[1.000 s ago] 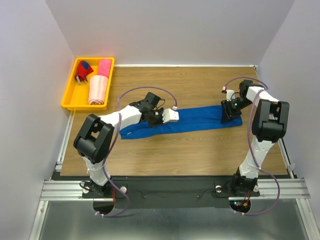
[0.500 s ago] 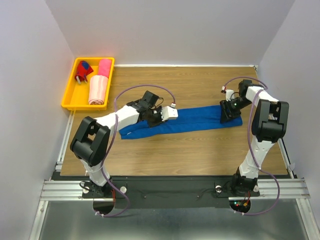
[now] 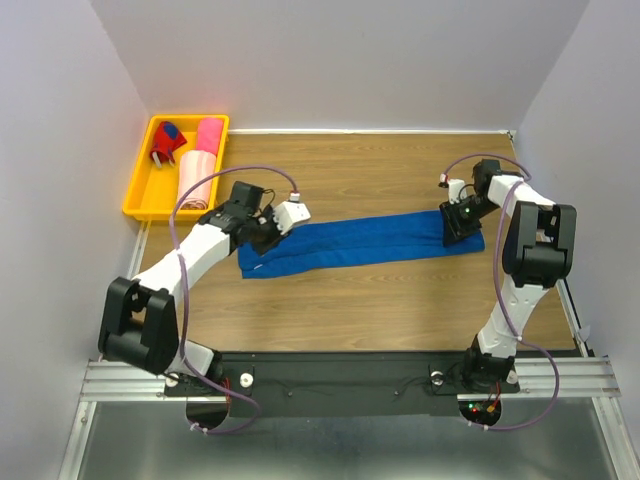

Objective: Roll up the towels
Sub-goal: Fold the towel

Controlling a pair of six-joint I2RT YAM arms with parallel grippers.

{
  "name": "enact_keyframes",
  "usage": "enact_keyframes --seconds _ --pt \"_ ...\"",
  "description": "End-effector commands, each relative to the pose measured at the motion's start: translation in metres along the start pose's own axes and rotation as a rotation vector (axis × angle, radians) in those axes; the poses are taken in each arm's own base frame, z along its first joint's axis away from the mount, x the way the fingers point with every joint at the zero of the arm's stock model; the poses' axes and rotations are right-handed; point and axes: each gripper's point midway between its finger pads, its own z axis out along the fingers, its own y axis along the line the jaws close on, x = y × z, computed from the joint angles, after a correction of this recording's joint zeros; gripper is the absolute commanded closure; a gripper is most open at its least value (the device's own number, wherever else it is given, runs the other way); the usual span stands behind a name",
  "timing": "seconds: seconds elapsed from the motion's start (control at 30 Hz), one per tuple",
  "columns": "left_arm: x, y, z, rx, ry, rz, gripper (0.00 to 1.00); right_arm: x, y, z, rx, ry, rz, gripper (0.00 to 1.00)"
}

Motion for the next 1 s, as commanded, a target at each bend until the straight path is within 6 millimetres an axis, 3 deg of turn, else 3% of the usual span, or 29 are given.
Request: enact_keyframes --seconds 0.0,0.13,0.3,0.53,0.77,0.97 --pt "0.041 -0.017 -0.019 0.016 0.101 -0.024 0.67 0.003 -0.002 0.004 0.034 0.003 -0.031 0.61" --pt "0.076 -0.024 -0.015 -0.002 0.183 -0.039 0.67 0.006 0.000 0.005 0.030 0.007 -0.027 0.63" --pt "0.094 -0.015 -0.001 -0.029 0.238 -0.076 0.68 0.006 -0.001 0.006 0.030 0.010 -0.023 0.64" --pt "0.093 0.006 0.008 -0.079 0.248 -0.079 0.68 0.005 -0.001 0.005 0.032 0.007 -0.018 0.65" --pt "0.100 0.013 0.016 -0.086 0.275 -0.083 0.68 0.004 -0.002 0.006 0.031 0.007 -0.018 0.65" --pt "0.082 0.014 0.006 -0.066 0.233 -0.079 0.68 0.004 -0.002 0.007 0.031 0.008 -0.016 0.65"
